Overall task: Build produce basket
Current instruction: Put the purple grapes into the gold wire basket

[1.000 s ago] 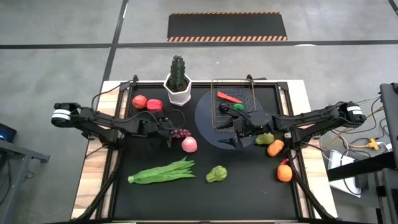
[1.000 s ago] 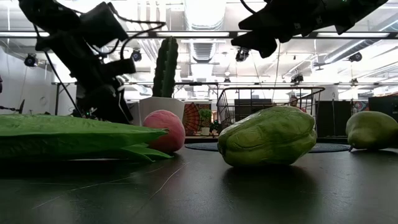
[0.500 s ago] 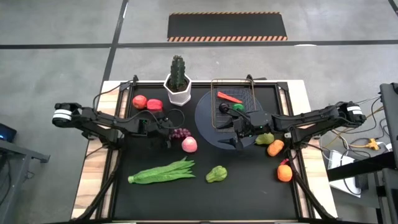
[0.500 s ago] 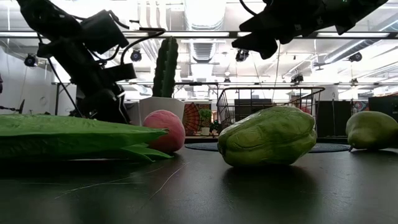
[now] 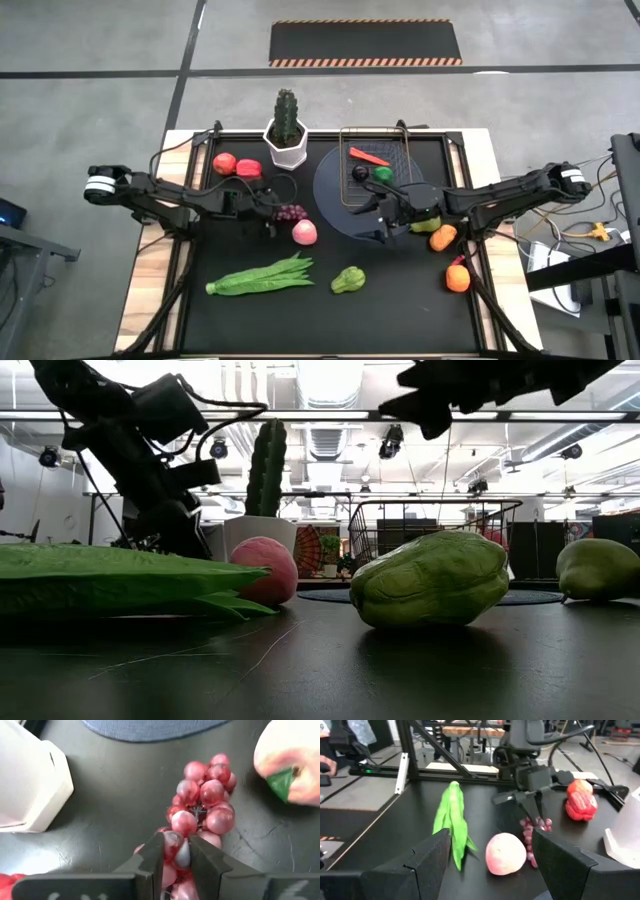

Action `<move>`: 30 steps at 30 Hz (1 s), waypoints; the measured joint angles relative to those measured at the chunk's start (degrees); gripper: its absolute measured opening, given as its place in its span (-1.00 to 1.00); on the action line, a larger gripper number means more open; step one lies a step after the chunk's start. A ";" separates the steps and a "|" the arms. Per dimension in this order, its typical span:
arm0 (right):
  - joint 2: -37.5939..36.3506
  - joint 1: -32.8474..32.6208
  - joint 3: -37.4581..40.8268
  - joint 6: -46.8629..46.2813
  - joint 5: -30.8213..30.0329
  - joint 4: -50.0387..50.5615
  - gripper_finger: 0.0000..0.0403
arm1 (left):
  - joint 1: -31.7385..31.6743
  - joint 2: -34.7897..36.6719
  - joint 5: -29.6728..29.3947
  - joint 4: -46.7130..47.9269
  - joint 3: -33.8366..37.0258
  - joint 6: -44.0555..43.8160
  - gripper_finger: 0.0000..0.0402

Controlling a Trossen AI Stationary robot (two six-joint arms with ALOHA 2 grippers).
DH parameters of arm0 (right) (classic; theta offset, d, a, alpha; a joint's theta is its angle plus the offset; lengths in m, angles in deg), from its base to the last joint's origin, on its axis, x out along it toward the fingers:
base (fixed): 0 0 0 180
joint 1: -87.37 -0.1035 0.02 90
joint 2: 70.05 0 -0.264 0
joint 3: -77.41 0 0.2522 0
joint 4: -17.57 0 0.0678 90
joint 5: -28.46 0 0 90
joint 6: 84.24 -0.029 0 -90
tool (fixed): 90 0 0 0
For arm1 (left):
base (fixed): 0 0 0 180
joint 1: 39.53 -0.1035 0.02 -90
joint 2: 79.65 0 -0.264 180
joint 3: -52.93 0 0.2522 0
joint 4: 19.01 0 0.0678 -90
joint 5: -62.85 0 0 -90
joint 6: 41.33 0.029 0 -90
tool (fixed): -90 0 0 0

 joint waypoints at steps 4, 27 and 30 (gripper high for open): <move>-1.74 -1.76 0.00 0.70 -0.01 1.35 0.32 | 1.01 1.08 -0.13 0.20 -1.24 0.04 -0.70; -12.07 -10.54 6.43 4.83 -2.62 -1.74 0.32 | 7.88 13.90 3.12 -33.23 -6.90 16.56 -0.70; -15.53 -10.50 10.62 5.76 -2.87 -6.36 0.32 | 7.88 10.33 4.02 -38.02 -8.38 20.70 -0.70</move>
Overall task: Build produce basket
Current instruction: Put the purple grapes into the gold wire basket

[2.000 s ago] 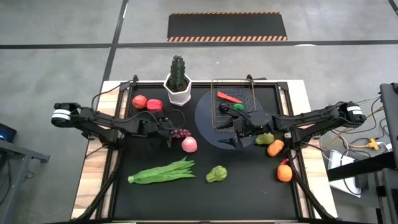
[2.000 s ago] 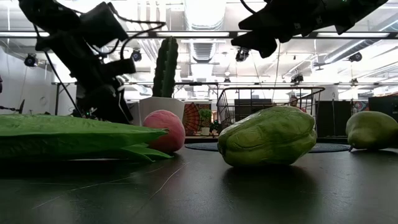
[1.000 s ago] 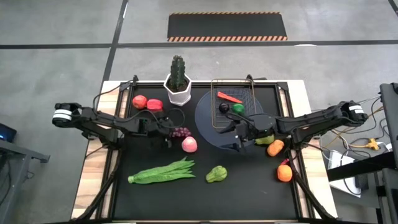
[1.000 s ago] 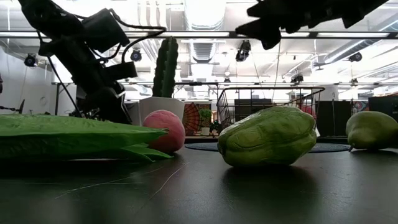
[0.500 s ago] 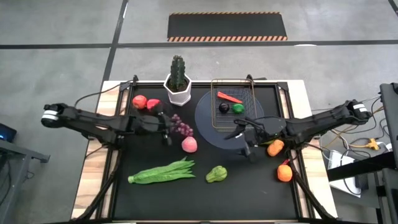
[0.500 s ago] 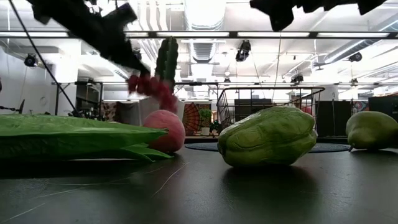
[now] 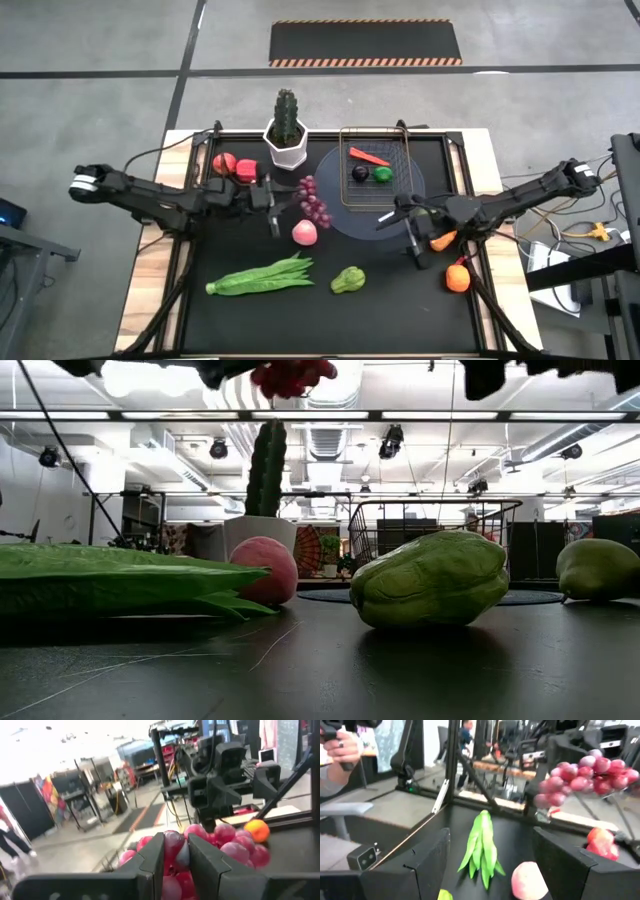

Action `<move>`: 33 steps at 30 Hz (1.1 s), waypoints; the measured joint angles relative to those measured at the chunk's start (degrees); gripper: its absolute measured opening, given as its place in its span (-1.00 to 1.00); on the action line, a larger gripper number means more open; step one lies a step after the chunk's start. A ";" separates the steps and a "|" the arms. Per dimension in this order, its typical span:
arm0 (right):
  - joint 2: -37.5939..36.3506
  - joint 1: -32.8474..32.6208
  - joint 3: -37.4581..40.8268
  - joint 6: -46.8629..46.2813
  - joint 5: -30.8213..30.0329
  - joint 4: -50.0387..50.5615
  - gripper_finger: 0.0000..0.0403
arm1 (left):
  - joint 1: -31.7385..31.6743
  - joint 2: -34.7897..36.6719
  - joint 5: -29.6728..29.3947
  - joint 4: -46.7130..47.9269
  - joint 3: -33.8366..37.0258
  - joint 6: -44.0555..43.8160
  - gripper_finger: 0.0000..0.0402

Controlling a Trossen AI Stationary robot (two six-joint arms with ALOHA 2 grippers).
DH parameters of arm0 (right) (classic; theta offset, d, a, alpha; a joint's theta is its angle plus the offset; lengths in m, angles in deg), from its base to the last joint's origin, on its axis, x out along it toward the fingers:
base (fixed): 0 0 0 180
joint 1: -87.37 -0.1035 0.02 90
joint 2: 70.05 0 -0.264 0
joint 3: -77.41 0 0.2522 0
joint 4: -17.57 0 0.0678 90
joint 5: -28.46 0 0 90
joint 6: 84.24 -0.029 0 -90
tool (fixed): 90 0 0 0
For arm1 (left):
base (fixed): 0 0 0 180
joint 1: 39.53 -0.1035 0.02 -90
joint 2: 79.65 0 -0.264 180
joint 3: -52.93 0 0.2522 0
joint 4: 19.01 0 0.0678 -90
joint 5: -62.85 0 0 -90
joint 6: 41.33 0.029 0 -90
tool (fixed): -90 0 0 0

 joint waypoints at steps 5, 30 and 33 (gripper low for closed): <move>-5.39 3.04 5.23 0.50 -0.19 -5.33 0.32 | -0.10 -6.97 1.55 -0.36 -6.56 5.26 -0.70; -29.91 8.75 15.46 2.44 0.10 1.90 0.32 | -12.68 -39.02 -0.67 43.72 -53.96 29.93 -0.70; -30.12 8.75 15.46 2.54 0.07 2.56 0.32 | -14.90 -43.10 -0.76 40.54 -56.07 34.34 -0.70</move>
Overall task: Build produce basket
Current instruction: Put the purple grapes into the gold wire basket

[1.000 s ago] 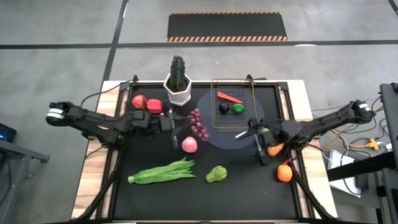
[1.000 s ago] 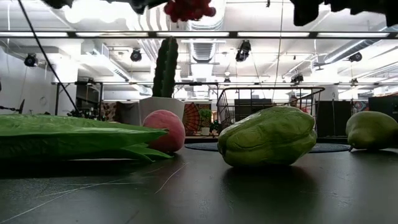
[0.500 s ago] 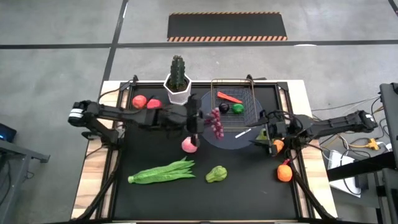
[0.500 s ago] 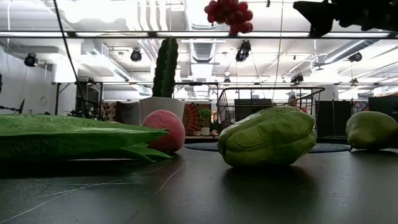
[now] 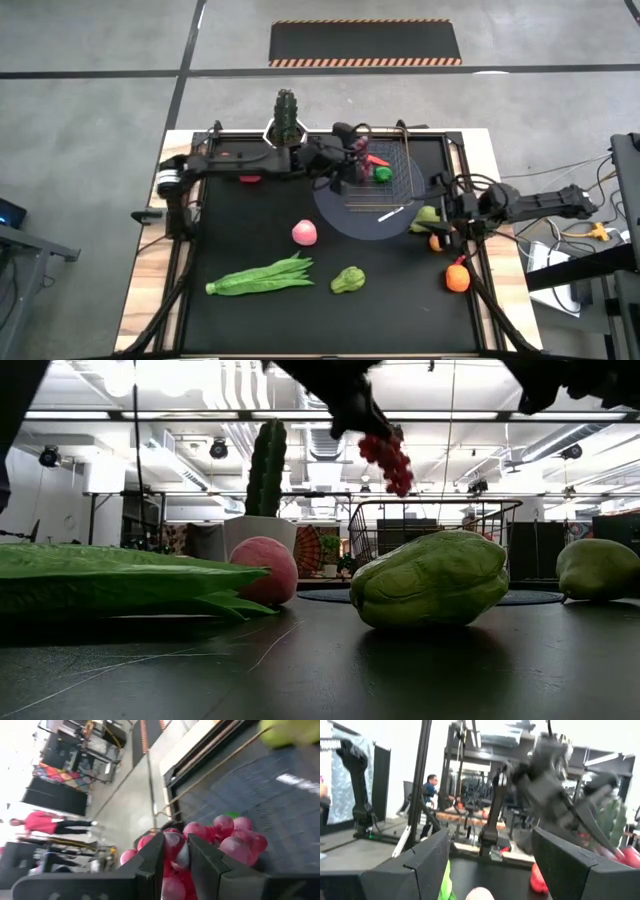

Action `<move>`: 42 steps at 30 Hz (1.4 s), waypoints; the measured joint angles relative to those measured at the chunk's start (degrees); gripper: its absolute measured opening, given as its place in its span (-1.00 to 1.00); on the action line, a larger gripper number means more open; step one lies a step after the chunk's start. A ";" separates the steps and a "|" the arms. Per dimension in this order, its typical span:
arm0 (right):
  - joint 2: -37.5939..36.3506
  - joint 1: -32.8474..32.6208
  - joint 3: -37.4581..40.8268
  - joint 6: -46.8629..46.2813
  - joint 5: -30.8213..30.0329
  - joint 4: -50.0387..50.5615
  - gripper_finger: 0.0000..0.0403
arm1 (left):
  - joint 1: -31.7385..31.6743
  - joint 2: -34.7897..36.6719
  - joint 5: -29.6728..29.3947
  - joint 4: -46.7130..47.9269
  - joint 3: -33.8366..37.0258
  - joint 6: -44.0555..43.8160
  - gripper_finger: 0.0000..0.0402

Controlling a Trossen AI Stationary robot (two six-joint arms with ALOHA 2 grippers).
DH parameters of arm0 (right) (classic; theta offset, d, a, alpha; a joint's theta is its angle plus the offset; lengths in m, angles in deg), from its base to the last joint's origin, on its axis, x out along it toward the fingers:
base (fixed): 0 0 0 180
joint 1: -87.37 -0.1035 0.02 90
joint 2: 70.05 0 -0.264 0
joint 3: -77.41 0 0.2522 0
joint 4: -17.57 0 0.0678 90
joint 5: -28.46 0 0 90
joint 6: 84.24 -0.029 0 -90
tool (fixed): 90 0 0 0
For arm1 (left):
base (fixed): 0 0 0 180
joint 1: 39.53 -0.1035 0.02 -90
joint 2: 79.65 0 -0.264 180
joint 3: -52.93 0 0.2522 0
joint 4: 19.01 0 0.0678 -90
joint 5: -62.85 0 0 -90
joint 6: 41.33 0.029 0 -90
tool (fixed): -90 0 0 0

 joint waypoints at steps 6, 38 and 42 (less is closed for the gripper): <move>-0.12 0.00 0.23 -0.27 0.01 0.79 0.32 | -2.53 -7.17 0.02 -6.53 -2.22 9.66 -0.70; -0.12 0.00 0.26 -1.04 -0.12 2.10 0.32 | -7.92 -14.13 -3.93 -7.22 -2.97 13.87 -0.68; -0.10 0.00 0.26 -1.02 -0.08 2.08 0.32 | -7.92 -14.13 -3.93 -7.27 -2.82 13.85 -0.59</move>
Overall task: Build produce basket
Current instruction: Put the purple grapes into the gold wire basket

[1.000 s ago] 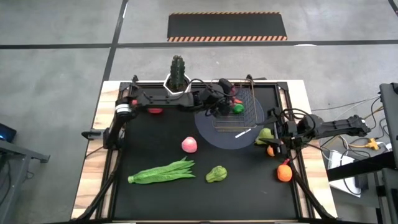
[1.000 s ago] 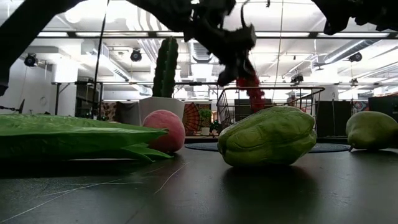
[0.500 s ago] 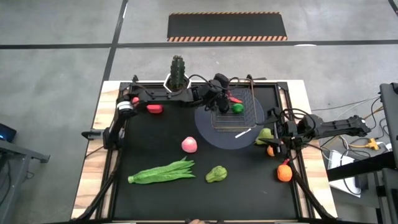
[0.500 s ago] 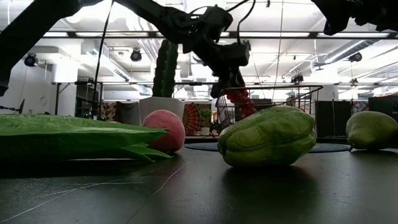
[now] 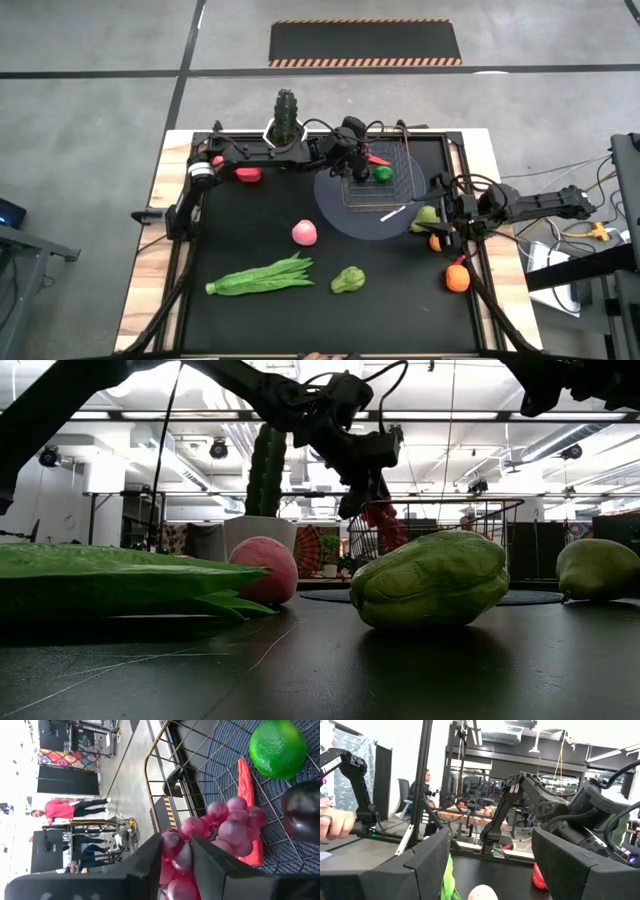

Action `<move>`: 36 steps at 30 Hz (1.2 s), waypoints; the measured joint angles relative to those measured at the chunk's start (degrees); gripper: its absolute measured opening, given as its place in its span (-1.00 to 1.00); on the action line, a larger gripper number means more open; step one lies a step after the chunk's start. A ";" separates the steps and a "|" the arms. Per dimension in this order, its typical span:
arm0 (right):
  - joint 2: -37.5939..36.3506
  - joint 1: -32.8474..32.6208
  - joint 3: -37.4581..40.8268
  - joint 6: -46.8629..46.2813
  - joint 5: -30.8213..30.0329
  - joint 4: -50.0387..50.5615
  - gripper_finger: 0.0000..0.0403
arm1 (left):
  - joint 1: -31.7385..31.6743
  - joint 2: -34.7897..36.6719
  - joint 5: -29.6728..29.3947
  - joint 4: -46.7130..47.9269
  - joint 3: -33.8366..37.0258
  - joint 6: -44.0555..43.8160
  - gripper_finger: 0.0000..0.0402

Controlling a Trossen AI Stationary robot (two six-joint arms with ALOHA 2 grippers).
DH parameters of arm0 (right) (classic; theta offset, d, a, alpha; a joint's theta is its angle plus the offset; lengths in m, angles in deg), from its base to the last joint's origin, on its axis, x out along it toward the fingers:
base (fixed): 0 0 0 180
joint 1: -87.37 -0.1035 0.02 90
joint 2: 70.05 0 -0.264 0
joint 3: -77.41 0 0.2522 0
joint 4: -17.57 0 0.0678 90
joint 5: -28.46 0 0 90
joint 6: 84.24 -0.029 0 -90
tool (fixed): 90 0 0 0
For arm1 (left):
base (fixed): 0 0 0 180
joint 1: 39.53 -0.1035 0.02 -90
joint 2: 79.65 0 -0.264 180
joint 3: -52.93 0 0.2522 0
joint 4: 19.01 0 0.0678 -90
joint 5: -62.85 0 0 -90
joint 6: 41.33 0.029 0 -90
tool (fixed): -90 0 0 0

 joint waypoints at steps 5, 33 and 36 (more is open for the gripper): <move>0.00 0.00 0.00 -0.02 0.05 0.01 0.32 | 0.00 -0.07 0.00 0.05 -0.29 0.05 -0.46; 0.60 0.00 0.04 -6.64 -0.17 0.88 0.32 | 13.41 22.81 3.85 8.35 10.08 -26.38 -0.37; 1.36 -0.13 0.04 -11.19 -0.13 0.94 0.32 | 16.74 28.06 8.43 6.67 17.29 -32.79 -0.38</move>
